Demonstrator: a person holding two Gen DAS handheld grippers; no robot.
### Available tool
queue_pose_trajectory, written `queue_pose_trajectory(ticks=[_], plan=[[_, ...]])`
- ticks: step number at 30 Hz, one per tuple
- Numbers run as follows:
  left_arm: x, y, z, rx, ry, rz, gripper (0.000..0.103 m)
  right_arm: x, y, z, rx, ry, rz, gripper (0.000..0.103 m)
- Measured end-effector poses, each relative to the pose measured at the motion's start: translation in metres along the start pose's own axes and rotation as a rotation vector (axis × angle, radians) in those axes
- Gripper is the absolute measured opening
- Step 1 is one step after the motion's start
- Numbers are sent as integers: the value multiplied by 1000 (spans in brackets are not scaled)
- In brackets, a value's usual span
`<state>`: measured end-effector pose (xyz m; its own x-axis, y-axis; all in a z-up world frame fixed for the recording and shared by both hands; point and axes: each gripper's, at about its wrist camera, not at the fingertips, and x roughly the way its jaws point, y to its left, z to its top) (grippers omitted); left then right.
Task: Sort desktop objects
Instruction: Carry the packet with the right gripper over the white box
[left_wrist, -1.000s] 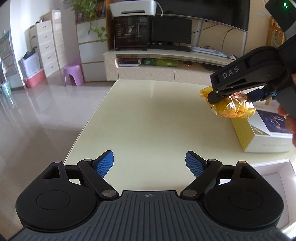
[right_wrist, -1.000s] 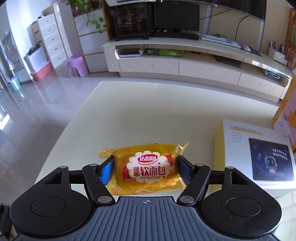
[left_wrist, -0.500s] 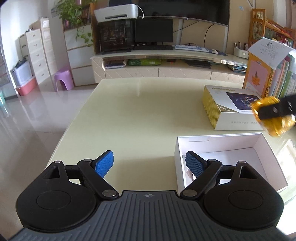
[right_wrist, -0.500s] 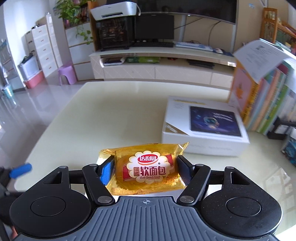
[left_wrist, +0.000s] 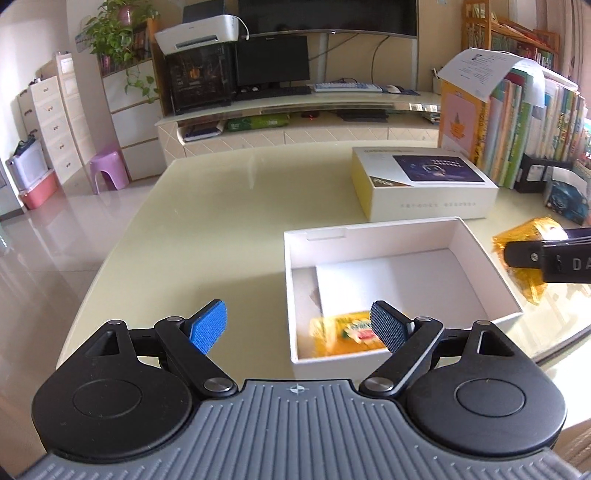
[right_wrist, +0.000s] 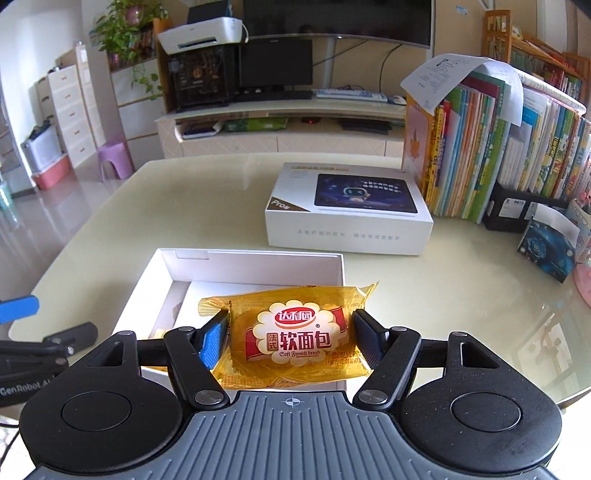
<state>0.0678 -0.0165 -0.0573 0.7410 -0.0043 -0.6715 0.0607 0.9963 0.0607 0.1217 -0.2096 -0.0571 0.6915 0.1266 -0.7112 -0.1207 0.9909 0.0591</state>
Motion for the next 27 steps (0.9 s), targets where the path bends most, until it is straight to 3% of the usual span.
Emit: queue_pose_trajectory(ticks=[4,14,27], plan=[[-6,-5,-10,-28,30,-35,103,1,-2,-6,-2,-1,9,69],[-7,-17,-31,17,85,-84,103,5,-6,-21,-7,-2,31,70],[8,-19,-34,3,112,-76,103,50,10,-11,-1,53,25,70]])
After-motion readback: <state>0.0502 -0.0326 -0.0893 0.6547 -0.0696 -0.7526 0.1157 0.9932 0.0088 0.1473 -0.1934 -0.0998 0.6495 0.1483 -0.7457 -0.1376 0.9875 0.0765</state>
